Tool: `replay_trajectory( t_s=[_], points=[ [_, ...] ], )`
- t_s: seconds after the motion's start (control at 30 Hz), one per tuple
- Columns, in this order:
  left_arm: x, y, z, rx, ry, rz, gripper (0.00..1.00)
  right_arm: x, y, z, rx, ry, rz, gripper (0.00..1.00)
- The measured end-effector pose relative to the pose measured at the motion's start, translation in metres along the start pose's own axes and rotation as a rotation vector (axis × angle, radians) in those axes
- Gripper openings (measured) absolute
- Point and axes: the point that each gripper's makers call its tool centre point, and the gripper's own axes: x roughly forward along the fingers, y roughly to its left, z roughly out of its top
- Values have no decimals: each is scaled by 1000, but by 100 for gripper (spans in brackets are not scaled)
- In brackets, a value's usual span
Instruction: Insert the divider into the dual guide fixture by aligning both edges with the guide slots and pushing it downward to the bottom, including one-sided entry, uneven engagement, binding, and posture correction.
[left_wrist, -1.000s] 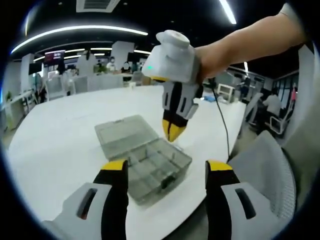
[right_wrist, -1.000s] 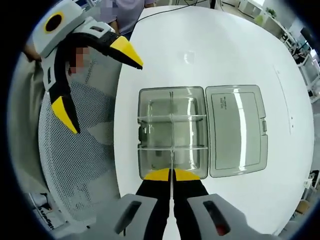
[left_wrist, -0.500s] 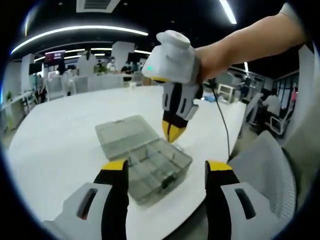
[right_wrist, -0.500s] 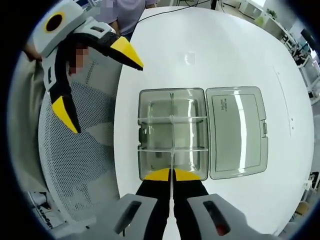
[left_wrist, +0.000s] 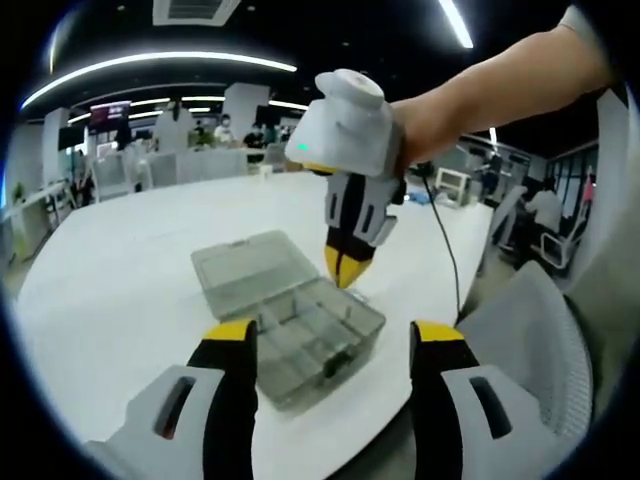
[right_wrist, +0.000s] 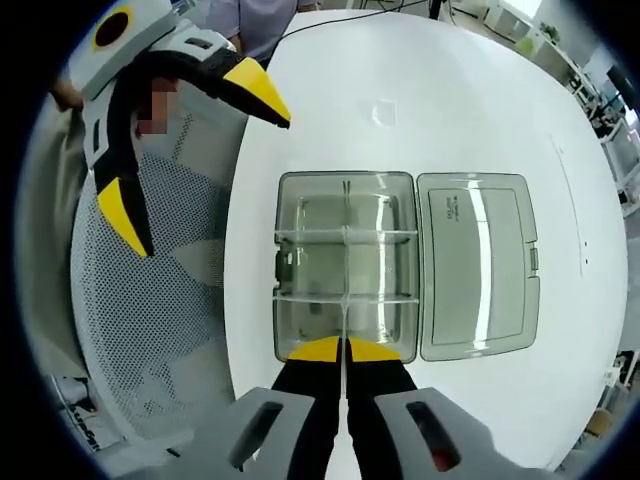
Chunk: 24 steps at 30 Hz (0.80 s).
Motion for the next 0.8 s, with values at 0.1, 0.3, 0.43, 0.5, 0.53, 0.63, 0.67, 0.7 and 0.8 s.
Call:
replay_trajectory(
  t_s=[0.1,0.3,0.43,0.5,0.53,0.63,0.67,0.7,0.8],
  points=[
    [0,0,0,-1,1,-1,59,2,-1,-1,0,0,1,0],
    [0,0,-1,-1,3,-1,59,5,-1,-3,-1,5,4,0],
    [0,0,-1,-2,5,-2,59,7,0,-3,-13,12,4,0],
    [0,0,-1,-1,5,-2,59,9,0,-3,-16,13,5,0],
    [0,-1,-1,-2,6,-2,59,10,0,-4,-13,14,5,0],
    [-1,-1,-1,-3,6,-2,59,12,0,-4,-15,16,7,0],
    [-1,-1,-1,-3,6,-1,59,12,0,-4,-17,17,8,0],
    [-1,-1,-1,-3,6,-1,59,13,0,-4,-21,17,8,0],
    [0,0,-2,-4,6,-1,59,14,0,-4,-28,18,10,0]
  ],
)
